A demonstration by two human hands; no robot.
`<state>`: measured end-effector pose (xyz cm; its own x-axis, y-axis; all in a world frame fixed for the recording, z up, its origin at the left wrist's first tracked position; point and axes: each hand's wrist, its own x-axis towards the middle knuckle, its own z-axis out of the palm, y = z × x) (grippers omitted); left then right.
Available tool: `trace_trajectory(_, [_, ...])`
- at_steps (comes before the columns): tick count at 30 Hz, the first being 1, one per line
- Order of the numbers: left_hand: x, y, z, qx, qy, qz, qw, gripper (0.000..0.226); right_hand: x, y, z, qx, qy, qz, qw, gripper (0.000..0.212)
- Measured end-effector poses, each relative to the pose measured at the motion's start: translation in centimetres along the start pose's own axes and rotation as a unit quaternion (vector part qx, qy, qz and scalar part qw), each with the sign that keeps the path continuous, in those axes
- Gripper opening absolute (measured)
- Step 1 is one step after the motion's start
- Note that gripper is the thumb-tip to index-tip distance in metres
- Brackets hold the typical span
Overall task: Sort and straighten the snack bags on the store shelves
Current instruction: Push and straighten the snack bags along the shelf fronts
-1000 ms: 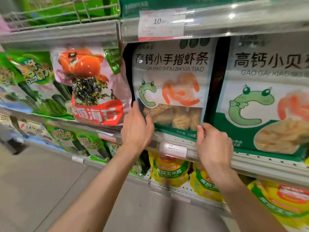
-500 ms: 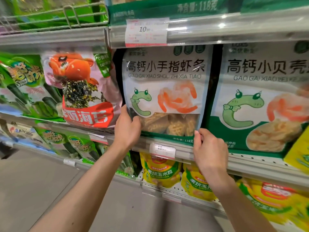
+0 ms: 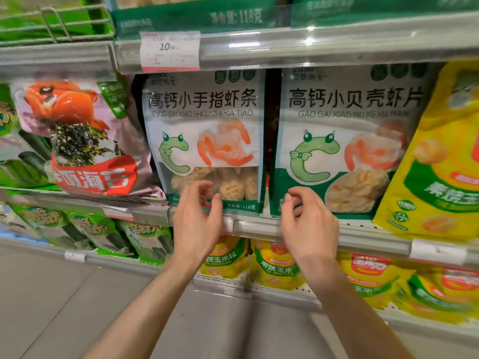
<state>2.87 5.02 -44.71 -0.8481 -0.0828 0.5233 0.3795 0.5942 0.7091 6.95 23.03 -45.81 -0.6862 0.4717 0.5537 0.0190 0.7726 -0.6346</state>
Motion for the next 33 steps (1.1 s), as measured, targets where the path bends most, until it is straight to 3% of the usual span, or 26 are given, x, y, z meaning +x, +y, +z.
trace_trajectory(5, [-1.1,5.4,4.3,-0.046,-0.098,0.071,0.992,0.037,2.4,2.9,-4.4,0.011,0.089,0.010,0.996,0.037])
trace_trajectory(11, [-0.8,8.7,7.1,-0.074,-0.105,0.122,0.984,0.062,5.0,3.4,-7.2,-0.015,0.121,-0.007,0.992,0.061])
trace_trajectory(18, [0.1,10.1,7.0,-0.093,-0.095,0.056,0.990,0.067,6.7,2.8,-8.3,-0.096,0.051,-0.028,0.994,0.073])
trace_trajectory(22, [1.6,11.2,6.1,-0.032,-0.063,0.022,0.997,0.052,6.5,3.0,-8.5,-0.094,0.027,-0.022,0.995,0.073])
trace_trajectory(27, [3.8,10.7,5.5,-0.071,-0.081,-0.016,0.994,0.003,6.4,3.3,-9.4,-0.095,0.005,-0.031,0.995,0.071])
trace_trajectory(33, [3.7,9.8,5.1,-0.055,-0.076,0.023,0.995,0.006,6.5,3.2,-9.3,-0.090,0.012,-0.047,0.995,0.069])
